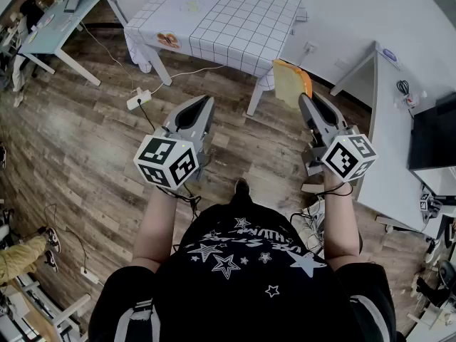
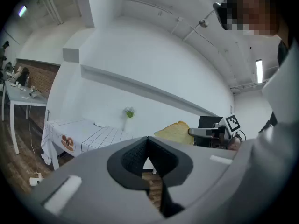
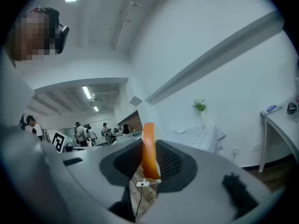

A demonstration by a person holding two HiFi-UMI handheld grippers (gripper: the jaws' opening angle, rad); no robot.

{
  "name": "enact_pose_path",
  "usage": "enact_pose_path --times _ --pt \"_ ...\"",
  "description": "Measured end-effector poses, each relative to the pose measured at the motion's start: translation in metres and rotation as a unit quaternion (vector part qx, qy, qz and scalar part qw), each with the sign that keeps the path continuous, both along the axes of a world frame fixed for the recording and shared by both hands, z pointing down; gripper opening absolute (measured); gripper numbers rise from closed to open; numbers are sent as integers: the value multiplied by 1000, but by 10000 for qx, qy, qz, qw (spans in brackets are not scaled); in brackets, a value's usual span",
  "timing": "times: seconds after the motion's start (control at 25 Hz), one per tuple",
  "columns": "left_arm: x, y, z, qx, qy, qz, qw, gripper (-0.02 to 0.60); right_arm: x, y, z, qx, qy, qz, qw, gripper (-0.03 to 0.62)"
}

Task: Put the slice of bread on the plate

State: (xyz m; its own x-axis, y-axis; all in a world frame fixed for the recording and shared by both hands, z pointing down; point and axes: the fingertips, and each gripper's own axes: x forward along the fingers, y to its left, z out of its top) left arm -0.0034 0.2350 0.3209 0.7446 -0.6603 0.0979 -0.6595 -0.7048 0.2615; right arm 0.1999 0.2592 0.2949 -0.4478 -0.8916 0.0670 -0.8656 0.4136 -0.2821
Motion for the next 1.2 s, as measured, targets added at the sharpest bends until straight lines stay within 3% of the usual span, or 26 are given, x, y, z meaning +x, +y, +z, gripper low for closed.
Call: enact_pose_path --times 0.68,1.2 --pt "-23 41 3 165 -335 -193 9991 9 -41 42 7 -76 87 -235 9997 98" --pt "-26 17 18 44 -540 -539 9971 9 -42 7 27 -182 171 -499 9984 98"
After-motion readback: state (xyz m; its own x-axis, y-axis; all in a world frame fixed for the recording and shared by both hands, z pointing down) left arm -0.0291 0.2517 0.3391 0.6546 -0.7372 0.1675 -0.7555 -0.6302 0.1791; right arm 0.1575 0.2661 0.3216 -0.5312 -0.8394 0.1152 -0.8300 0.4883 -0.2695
